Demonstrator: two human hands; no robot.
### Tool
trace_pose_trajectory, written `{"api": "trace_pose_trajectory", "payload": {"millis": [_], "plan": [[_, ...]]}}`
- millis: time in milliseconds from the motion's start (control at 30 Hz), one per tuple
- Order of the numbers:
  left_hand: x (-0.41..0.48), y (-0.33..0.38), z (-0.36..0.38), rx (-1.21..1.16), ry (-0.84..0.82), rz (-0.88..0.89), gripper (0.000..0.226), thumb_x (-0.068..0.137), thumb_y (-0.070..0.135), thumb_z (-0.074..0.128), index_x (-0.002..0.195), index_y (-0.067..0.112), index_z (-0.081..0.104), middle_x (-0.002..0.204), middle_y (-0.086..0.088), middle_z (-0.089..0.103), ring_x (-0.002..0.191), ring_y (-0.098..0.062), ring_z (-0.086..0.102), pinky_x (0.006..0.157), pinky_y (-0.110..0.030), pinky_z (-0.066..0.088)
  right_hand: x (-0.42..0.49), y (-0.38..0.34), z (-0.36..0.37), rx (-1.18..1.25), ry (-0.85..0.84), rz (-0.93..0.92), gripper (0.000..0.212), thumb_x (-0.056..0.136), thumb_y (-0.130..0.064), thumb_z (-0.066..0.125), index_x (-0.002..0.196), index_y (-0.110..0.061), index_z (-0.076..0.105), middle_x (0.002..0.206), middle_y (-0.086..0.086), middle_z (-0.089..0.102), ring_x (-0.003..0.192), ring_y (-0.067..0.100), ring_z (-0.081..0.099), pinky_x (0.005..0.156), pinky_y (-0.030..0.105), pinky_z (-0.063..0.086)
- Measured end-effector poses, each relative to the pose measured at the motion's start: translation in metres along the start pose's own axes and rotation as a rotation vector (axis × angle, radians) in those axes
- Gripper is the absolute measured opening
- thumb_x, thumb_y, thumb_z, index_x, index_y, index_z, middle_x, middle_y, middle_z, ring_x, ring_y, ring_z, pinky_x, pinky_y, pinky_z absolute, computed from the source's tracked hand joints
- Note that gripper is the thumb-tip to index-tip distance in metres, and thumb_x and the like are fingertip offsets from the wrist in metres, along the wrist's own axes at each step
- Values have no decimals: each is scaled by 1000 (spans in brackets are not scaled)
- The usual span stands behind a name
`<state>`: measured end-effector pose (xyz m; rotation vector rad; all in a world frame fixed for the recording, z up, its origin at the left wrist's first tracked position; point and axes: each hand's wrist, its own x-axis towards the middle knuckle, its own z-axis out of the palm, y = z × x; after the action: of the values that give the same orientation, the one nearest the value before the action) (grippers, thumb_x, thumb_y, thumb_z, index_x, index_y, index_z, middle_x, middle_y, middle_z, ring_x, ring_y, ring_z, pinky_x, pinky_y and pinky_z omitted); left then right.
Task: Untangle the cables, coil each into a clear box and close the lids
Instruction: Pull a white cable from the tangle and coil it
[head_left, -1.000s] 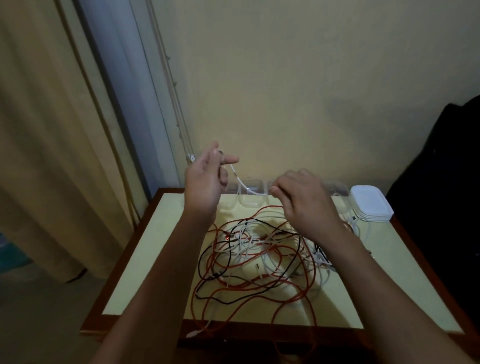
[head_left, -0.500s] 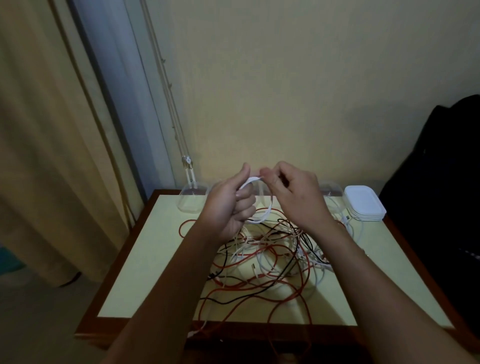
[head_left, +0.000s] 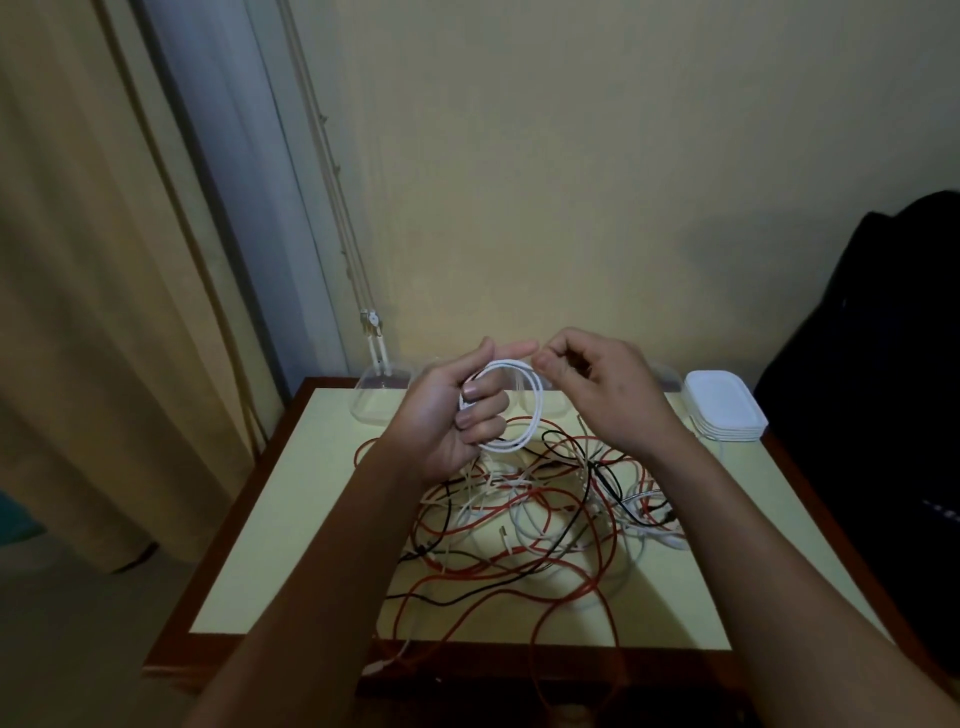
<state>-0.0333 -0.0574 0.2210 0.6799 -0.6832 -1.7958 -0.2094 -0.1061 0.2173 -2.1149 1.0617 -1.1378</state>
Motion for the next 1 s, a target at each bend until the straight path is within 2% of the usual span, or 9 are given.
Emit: {"api": "trace_pose_trajectory", "payload": {"millis": [100,300,433,567,667,800,867,933,1000], "plan": [[-1,1,-1,-4,-5,-25,38,100,28,42,112,5,69,51,8,24,36,-7,12,35,-19,9,1,-1,-1,27,-16,8,21,97,-26,66,77,-22,64,55,-17,49,55,3,39,52,17,31],[-6,16,-3,-108,4,91,30,98,24,43,112,8,64,45,8,26,41,-7,5,36,-19,6,-1,7,0,108,-35,68,19,98,-26,65,82,-16,65,62,-12,47,58,5,39,55,23,32],[-13,34,-15,-180,4,154,30,103,24,40,110,9,65,46,6,26,40,-7,8,37,-20,5,-14,45,9,-154,-111,117,21,100,-26,62,83,-15,68,73,0,65,67,13,57,62,31,42],[-19,39,-20,-209,0,169,29,99,24,43,106,10,68,45,6,27,39,-7,8,37,-20,5,-32,102,33,-506,-252,239,28,103,-27,56,93,-6,72,92,10,56,86,28,60,68,32,39],[-18,36,-22,-186,51,171,28,98,25,45,109,10,67,45,6,25,41,-7,6,38,-20,4,-46,131,39,-569,-351,411,30,103,-27,54,86,-8,70,81,8,53,89,33,64,64,29,32],[-12,31,-31,-149,133,190,31,99,25,46,116,8,66,49,6,23,40,-8,8,38,-21,6,-29,131,26,-349,-201,570,38,102,-30,55,72,-11,68,68,6,68,75,27,67,67,32,48],[-8,30,-32,-107,178,222,31,99,22,46,118,7,65,50,5,24,36,-7,13,37,-21,8,-9,115,13,35,-19,618,33,103,-25,56,80,-8,73,79,13,74,70,25,69,74,36,60],[-4,28,-30,-50,221,253,31,102,22,44,121,7,63,52,5,24,35,-6,17,37,-20,9,13,88,-4,353,101,584,29,104,-18,55,84,-5,70,84,18,72,64,21,69,66,30,61],[1,26,-26,-11,237,273,31,104,23,43,123,6,61,55,5,22,36,-6,17,38,-20,9,35,58,-24,449,152,466,27,105,-16,53,87,-4,69,82,18,71,65,18,71,65,25,60]]}}
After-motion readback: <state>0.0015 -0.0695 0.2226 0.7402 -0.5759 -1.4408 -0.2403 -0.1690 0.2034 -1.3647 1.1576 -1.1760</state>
